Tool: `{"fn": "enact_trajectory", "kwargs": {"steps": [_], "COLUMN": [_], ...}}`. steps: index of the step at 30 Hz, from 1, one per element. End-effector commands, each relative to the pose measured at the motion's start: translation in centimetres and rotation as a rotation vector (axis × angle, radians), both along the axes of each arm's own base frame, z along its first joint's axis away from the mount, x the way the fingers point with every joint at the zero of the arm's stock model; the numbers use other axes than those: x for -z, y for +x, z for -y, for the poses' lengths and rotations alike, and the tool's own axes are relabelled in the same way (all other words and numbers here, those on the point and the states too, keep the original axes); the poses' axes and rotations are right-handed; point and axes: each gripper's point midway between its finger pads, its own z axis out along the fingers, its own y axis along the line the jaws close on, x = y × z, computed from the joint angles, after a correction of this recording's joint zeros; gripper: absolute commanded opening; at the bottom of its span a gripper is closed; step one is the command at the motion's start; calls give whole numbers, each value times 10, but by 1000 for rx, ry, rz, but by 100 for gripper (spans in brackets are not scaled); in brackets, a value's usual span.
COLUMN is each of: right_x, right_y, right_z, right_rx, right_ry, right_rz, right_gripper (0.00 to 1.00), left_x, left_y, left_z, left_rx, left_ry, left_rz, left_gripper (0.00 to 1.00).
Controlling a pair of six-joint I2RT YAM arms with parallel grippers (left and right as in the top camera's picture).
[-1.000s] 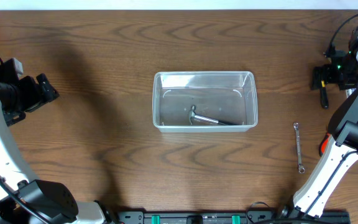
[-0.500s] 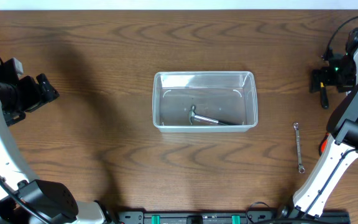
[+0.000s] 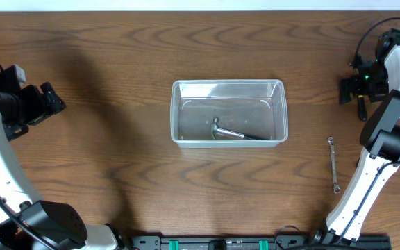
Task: Pack container
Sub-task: 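Lower the right gripper and grasp the screwdriver's grey handle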
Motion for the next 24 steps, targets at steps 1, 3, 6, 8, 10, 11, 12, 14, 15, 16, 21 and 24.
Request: {"fn": "enact_trajectory", "kwargs": {"steps": [1, 3, 6, 8, 10, 11, 12, 14, 15, 16, 21, 24], "right_x": [8, 8, 8, 8, 8, 8, 8, 8, 8, 8, 8, 8], "right_y": [0, 1, 2, 3, 3, 4, 4, 4, 5, 5, 4, 3], "right_z": [0, 0, 2, 2, 4, 4, 5, 6, 6, 6, 8, 9], "right_rx": [-17, -9, -4, -3, 0, 1, 10, 17, 18, 18, 35, 51], "right_ry": [-13, -15, -17, -18, -20, -21, -22, -24, -24, -24, -26, -29], "right_rz": [-16, -13, -5, -2, 2, 3, 6, 9, 10, 10, 10, 8], "right_gripper": [99, 99, 99, 96, 92, 91, 89, 87, 85, 85, 73, 68], "left_x": [0, 0, 0, 0, 0, 0, 0, 0, 0, 0, 0, 0], "left_y": [0, 0, 0, 0, 0, 0, 0, 0, 0, 0, 0, 0], "left_z": [1, 1, 1, 1, 1, 1, 1, 1, 1, 1, 1, 1], "left_rx": [12, 12, 12, 12, 12, 12, 12, 12, 12, 12, 12, 12], "left_ry": [-5, -5, -5, -5, -5, -5, -5, -5, -5, -5, -5, -5], "left_rz": [3, 4, 3, 3, 3, 3, 3, 4, 3, 4, 3, 3], "left_gripper": [98, 98, 98, 98, 98, 98, 98, 98, 98, 98, 98, 98]}}
